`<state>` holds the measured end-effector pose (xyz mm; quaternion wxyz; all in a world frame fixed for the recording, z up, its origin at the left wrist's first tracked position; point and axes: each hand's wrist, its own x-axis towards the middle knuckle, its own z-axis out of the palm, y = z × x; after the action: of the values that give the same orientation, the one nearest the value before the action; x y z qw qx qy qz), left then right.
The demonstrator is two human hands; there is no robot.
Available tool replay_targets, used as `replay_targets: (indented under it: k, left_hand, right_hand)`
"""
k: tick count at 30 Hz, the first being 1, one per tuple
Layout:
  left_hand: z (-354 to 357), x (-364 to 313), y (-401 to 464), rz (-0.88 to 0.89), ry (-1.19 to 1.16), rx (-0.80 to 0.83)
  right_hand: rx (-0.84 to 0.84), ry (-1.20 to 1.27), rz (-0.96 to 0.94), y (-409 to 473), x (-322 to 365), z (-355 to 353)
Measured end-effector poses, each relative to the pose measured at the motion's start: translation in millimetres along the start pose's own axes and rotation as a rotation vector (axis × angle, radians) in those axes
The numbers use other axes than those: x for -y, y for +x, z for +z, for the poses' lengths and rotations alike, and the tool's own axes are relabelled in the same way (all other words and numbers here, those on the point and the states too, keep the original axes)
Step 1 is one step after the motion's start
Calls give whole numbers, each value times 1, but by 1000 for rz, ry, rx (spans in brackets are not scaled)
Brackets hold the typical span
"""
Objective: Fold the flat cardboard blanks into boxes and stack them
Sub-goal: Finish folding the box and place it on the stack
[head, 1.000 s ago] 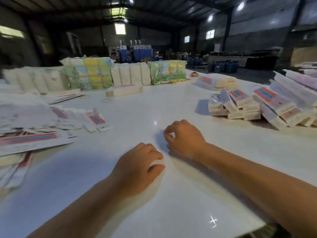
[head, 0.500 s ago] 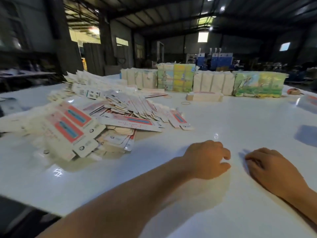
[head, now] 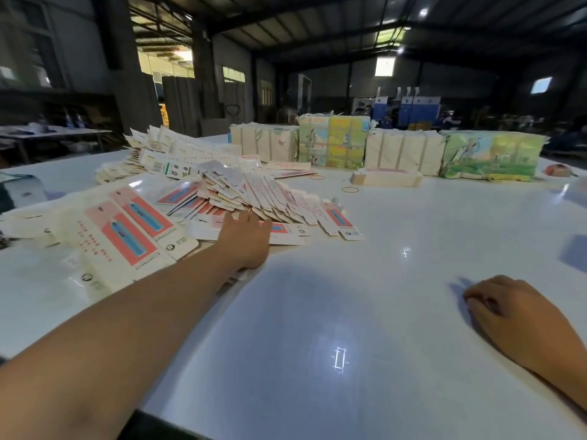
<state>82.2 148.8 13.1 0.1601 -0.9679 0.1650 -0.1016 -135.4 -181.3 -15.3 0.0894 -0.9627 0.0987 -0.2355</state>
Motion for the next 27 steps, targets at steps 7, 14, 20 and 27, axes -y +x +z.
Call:
replay_targets:
  k: [7, 14, 20, 27]
  left_hand:
    - [-45, -27, -5, 80, -59, -154]
    - [-81, -137, -59, 405, -310, -405]
    - [-46, -179, -81, 511, -324, -434]
    - [-47, -177, -79, 523, -399, -423]
  right_hand:
    - [35, 11, 6, -3, 10, -9]
    - [64, 73, 102, -2, 8, -9]
    - [52, 440, 262, 1, -2, -12]
    - [-46, 1139, 427, -3, 1, -28]
